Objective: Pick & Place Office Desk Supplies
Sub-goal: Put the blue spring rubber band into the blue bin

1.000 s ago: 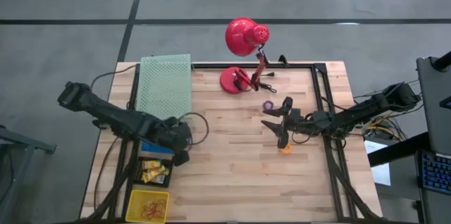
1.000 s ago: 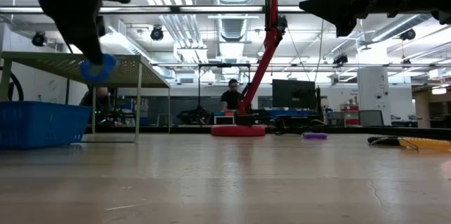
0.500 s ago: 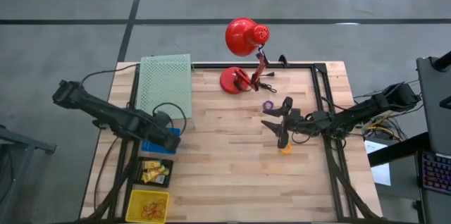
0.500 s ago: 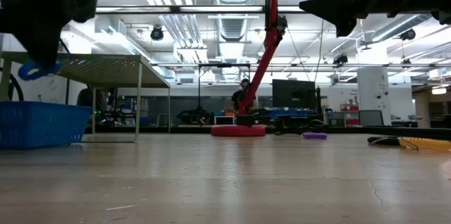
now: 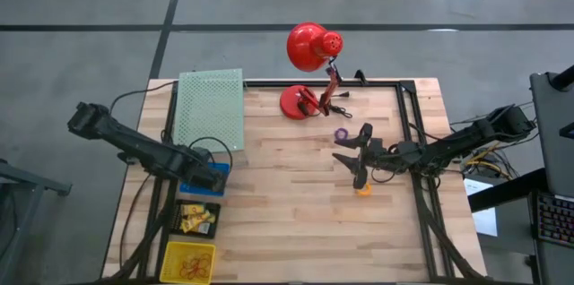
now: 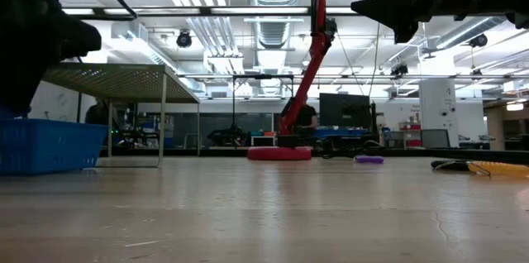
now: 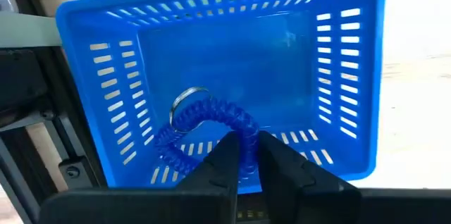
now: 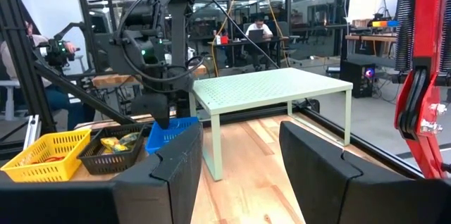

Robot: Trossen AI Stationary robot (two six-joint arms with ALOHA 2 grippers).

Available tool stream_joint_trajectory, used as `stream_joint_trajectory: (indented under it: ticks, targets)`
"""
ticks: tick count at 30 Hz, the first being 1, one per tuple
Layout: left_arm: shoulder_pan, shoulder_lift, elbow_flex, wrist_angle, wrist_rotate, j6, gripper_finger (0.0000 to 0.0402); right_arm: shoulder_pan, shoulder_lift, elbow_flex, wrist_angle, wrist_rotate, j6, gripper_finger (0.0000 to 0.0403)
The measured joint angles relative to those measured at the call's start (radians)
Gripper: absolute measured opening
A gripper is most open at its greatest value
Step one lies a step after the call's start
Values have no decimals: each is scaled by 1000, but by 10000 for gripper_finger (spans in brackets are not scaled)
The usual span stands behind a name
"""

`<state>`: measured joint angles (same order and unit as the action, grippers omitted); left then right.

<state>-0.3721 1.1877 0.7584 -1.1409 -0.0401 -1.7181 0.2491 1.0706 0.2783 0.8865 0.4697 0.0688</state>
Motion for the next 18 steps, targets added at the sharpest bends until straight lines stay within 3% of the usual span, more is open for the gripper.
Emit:
stream_joint_trajectory:
  ticks: [8, 18]
  targets:
    - [0, -1, -28, 32, 5, -4, 49, 0, 0, 0, 0, 0, 2, 185]
    - [0, -1, -46, 61, 8, -8, 92, 0, 0, 0, 0, 0, 2, 185]
